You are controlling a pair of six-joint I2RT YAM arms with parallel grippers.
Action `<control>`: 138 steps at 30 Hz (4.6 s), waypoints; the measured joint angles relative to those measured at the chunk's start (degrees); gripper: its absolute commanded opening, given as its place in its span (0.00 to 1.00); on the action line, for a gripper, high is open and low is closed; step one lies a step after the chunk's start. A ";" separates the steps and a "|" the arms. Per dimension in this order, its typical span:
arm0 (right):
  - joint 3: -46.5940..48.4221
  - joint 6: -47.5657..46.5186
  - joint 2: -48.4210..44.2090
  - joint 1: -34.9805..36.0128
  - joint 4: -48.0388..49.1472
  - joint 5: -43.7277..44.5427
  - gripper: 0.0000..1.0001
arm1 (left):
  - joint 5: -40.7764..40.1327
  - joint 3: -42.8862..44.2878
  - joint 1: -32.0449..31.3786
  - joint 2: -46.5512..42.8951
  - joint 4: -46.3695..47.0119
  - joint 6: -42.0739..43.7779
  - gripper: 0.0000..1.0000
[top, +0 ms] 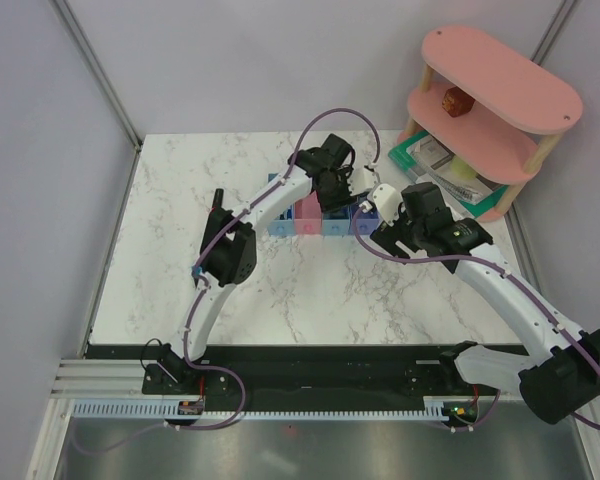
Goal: Sort the stationery into containers
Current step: Place the stationery in the storage box, then pick up the pen from the center of the board, then place the pen in the storage box.
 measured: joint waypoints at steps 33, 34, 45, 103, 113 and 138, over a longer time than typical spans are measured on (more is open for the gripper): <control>4.85 0.87 2.58 -0.15 0.83 -0.81 0.98 | -7.52 -13.84 30.36 -8.02 2.43 -14.97 0.67; 4.85 0.87 2.58 -0.15 0.83 -0.83 0.98 | -7.52 -13.84 30.60 -7.52 2.23 -15.43 0.66; 6.14 0.90 3.34 -0.15 0.83 -1.29 0.98 | -7.72 -19.52 33.33 -6.67 1.16 -18.99 0.65; 66.40 17.51 72.65 33.29 -2.56 -23.12 0.93 | 13.88 -59.74 61.83 -85.26 18.05 -20.92 0.02; 66.58 29.92 73.96 34.29 10.40 -23.96 0.94 | 14.01 -63.71 61.83 -90.20 20.44 -20.96 0.02; 69.35 40.63 82.88 42.69 19.76 3.54 0.67 | 13.73 -63.80 61.83 -91.73 22.51 -20.50 0.02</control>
